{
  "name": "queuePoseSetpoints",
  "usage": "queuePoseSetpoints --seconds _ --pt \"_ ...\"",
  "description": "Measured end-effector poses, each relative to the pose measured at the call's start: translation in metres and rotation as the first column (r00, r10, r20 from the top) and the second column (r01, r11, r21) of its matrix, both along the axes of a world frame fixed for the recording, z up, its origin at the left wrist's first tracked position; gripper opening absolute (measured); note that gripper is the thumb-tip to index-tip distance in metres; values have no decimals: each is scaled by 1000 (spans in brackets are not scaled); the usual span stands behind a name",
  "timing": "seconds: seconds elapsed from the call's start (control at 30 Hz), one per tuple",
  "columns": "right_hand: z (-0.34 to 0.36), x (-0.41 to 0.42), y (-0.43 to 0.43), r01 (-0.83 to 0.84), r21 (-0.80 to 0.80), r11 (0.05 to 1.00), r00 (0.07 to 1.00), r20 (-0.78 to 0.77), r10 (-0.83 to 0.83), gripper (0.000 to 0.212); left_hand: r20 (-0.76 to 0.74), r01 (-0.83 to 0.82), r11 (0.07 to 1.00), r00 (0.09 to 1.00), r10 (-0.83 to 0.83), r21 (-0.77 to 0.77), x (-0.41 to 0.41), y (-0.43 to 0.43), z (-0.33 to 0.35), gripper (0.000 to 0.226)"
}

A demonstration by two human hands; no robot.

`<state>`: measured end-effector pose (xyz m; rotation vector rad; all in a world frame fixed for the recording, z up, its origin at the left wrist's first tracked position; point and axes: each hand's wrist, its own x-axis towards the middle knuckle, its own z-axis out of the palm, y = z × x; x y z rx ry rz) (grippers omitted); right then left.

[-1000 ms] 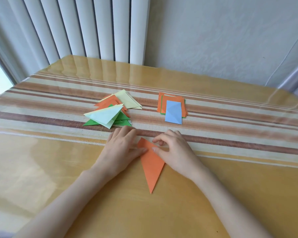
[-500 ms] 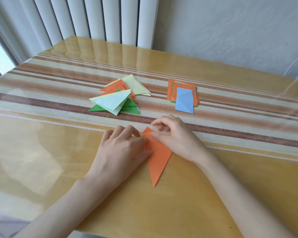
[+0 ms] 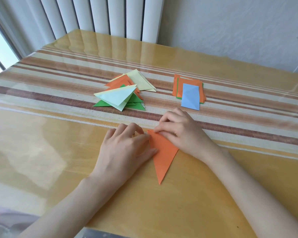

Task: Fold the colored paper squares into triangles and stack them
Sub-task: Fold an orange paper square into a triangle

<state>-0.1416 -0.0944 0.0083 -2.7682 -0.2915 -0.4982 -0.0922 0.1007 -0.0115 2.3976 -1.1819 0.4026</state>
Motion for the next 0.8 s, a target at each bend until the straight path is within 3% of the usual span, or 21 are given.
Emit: queuePoseSetpoints --seconds 0.23,0.33,0.47,0.6,0.7,0.8 --pt "0 -11 -1 -36 -205 978 998 45 46 29 -48 -23 999 999 24 27 0 -1 -1 52" --pt "0 -15 3 21 -216 976 999 53 -10 29 2 -27 998 1000 27 54 0 -2 0 50" --pt "-3 -18 13 76 -266 961 997 24 -73 48 95 -33 994 995 23 108 -1 -3 2 50" --pt "-2 -24 13 133 -320 938 991 53 -122 49 90 -27 992 996 16 123 -2 -3 3 50" --pt "-1 -34 9 251 -152 956 968 68 -243 44 35 -28 993 999 24 116 -3 -2 4 49" --pt "4 -47 12 451 252 856 891 -73 -448 25 -25 -30 996 999 32 79 0 -4 7 49"
